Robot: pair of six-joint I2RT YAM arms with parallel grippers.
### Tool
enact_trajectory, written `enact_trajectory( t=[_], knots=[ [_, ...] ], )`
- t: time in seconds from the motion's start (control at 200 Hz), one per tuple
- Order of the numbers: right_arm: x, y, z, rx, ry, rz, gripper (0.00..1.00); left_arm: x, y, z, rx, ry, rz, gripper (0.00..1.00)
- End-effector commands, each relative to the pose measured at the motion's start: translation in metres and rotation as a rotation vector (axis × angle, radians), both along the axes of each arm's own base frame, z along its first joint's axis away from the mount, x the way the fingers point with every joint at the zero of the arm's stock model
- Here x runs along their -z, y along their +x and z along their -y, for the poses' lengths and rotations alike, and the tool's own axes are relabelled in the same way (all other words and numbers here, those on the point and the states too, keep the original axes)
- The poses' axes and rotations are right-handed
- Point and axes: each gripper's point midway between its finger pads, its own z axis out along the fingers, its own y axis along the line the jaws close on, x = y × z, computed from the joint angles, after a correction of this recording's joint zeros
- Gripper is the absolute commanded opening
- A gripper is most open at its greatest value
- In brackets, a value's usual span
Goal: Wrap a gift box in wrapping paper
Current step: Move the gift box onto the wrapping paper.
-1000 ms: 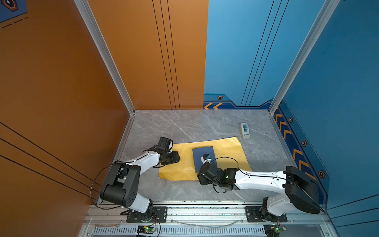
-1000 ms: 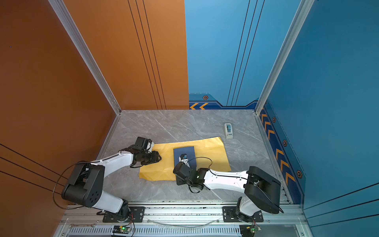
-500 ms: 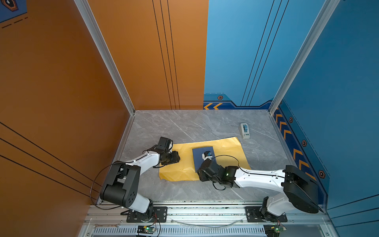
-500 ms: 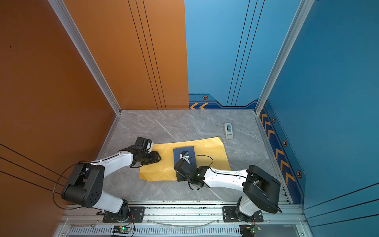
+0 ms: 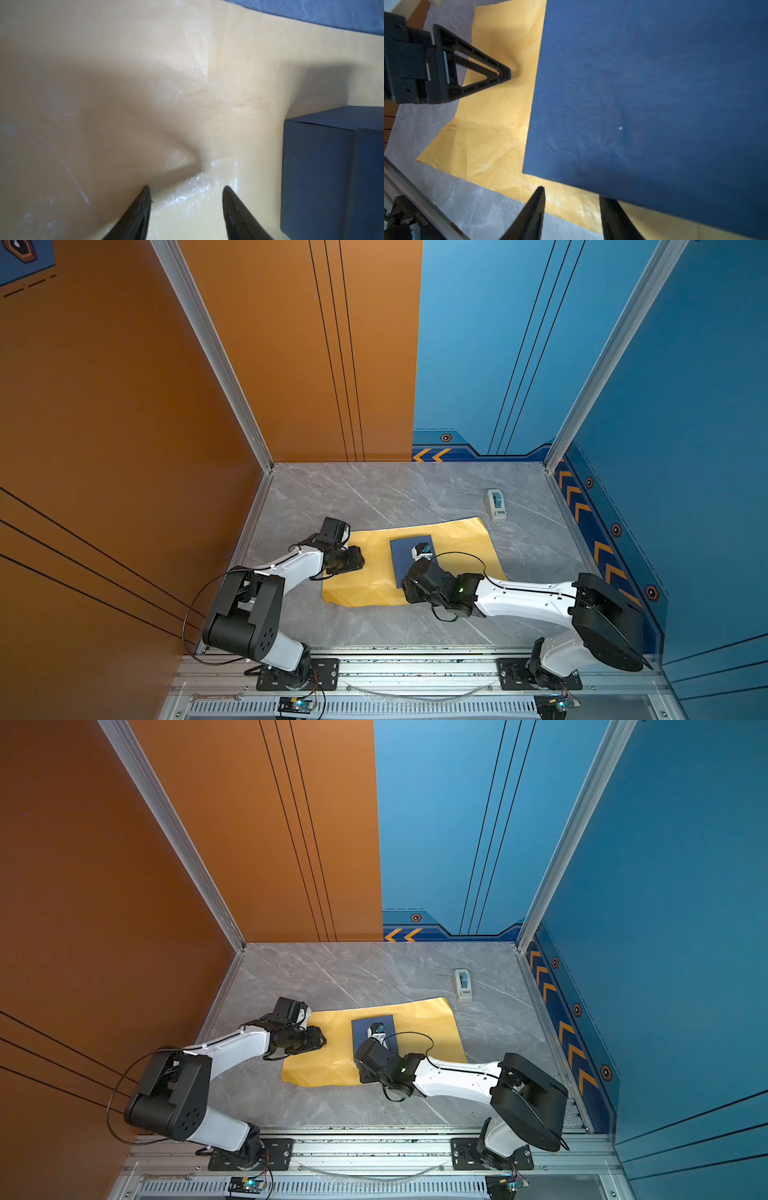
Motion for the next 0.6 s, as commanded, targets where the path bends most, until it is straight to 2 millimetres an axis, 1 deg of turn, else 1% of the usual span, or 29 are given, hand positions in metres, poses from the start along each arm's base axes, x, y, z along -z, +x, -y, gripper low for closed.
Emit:
enact_trajectory(
  t=[0.0, 0.105, 0.245, 0.436, 0.596],
  knots=[
    [0.004, 0.004, 0.0, -0.008, -0.016, 0.012, 0.47, 0.012, -0.018, -0.009, -0.002, 0.052, -0.061, 0.57],
    [0.004, 0.006, -0.001, -0.011, -0.013, 0.01, 0.47, 0.012, -0.018, -0.009, -0.001, 0.052, -0.062, 0.57],
    [0.002, 0.005, -0.008, -0.033, 0.005, 0.008, 0.47, 0.012, -0.018, -0.009, -0.002, 0.052, -0.06, 0.57],
    [0.005, 0.005, -0.01, -0.04, 0.005, 0.005, 0.47, 0.012, -0.017, -0.009, 0.0, 0.053, -0.061, 0.57],
    [0.001, 0.007, -0.01, -0.045, 0.01, 0.014, 0.47, 0.011, -0.017, -0.01, -0.001, 0.054, -0.058, 0.57]
  ],
)
